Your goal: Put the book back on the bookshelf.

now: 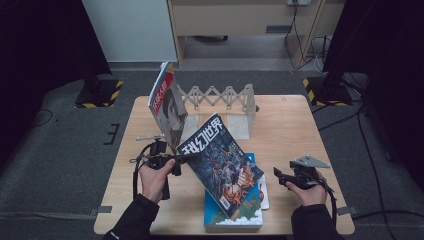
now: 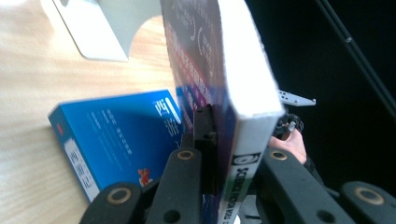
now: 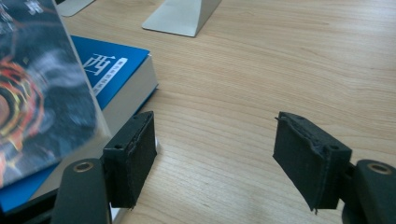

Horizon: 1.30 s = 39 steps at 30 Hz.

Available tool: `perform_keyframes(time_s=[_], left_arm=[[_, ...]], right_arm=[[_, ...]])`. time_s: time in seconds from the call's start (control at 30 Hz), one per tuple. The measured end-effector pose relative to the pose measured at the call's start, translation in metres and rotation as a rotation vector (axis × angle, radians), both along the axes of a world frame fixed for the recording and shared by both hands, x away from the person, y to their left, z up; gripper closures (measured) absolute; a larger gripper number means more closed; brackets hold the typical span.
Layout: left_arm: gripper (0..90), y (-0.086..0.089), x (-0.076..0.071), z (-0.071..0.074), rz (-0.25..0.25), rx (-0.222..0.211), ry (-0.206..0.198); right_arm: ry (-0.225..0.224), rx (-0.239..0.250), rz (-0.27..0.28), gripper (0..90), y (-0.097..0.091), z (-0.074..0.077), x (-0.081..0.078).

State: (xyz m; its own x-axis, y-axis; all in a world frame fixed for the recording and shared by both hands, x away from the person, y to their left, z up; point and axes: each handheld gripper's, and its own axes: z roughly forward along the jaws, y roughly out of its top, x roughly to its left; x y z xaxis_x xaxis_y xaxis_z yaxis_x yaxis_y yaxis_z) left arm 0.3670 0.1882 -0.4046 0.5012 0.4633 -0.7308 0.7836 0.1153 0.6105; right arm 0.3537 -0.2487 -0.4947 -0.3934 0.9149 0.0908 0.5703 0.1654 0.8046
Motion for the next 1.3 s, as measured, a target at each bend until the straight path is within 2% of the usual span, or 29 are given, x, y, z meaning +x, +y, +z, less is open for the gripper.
perform_keyframes(time_s=[0.03, 0.07, 0.2, 0.23, 0.27, 0.37, 0.4, 0.43, 0.5, 0.53, 0.57, 0.73, 0.9, 1.07, 1.1, 1.17, 1.3], left_arm=[[81.7, 0.000, 0.001, 0.009, 0.006, 0.006, -0.022], [81.7, 0.000, 0.001, 0.009, 0.006, 0.006, -0.022], [81.7, -0.001, 0.001, 0.029, 0.015, 0.026, -0.070], [81.7, -0.002, 0.001, 0.040, 0.018, 0.048, -0.100], [81.7, -0.002, 0.001, 0.040, 0.018, 0.048, -0.100], [81.7, -0.002, 0.001, 0.058, 0.028, 0.091, -0.150], [81.7, -0.002, 0.001, 0.069, 0.038, 0.122, -0.184], [81.7, -0.002, 0.001, 0.069, 0.038, 0.122, -0.184], [81.7, -0.001, 0.001, 0.081, 0.049, 0.150, -0.210], [81.7, 0.002, 0.001, 0.091, 0.067, 0.160, -0.228], [81.7, 0.002, 0.001, 0.091, 0.067, 0.160, -0.228], [81.7, 0.016, 0.003, 0.112, 0.112, 0.183, -0.266], [81.7, 0.038, 0.004, 0.132, 0.174, 0.202, -0.298], [81.7, 0.053, 0.004, 0.144, 0.215, 0.209, -0.307], [81.7, 0.060, 0.005, 0.149, 0.236, 0.219, -0.315], [81.7, 0.063, 0.005, 0.151, 0.251, 0.226, -0.319], [81.7, 0.071, 0.008, 0.160, 0.301, 0.271, -0.336]], right_arm=[[0.002, 0.002, -0.001, 29.9, -0.001, 0.000, 0.000], [0.002, 0.002, -0.001, 29.9, -0.001, 0.000, 0.000], [0.008, 0.005, -0.013, 30.3, -0.003, -0.002, 0.001], [0.009, 0.006, -0.016, 30.3, -0.004, -0.002, 0.001], [0.009, 0.000, -0.015, 30.3, -0.004, -0.002, 0.002], [0.007, -0.002, -0.020, 30.3, -0.006, -0.003, 0.002], [0.010, -0.006, -0.023, 30.2, -0.007, -0.003, 0.002], [0.010, -0.006, -0.023, 30.2, -0.007, -0.003, 0.002], [0.014, -0.004, -0.028, 30.1, -0.009, -0.003, 0.003], [0.015, -0.008, -0.028, 30.0, -0.010, -0.004, 0.003], [0.015, -0.008, -0.028, 30.0, -0.010, -0.004, 0.003], [0.015, -0.010, -0.038, 29.9, -0.011, -0.005, 0.003], [0.019, -0.015, -0.040, 29.9, -0.013, -0.006, 0.004], [0.018, -0.020, -0.036, 29.9, -0.013, -0.007, 0.005], [0.018, -0.021, -0.038, 29.9, -0.012, -0.007, 0.005], [0.018, -0.021, -0.037, 29.9, -0.012, -0.007, 0.005], [0.021, -0.021, -0.038, 29.9, -0.013, -0.007, 0.005]])
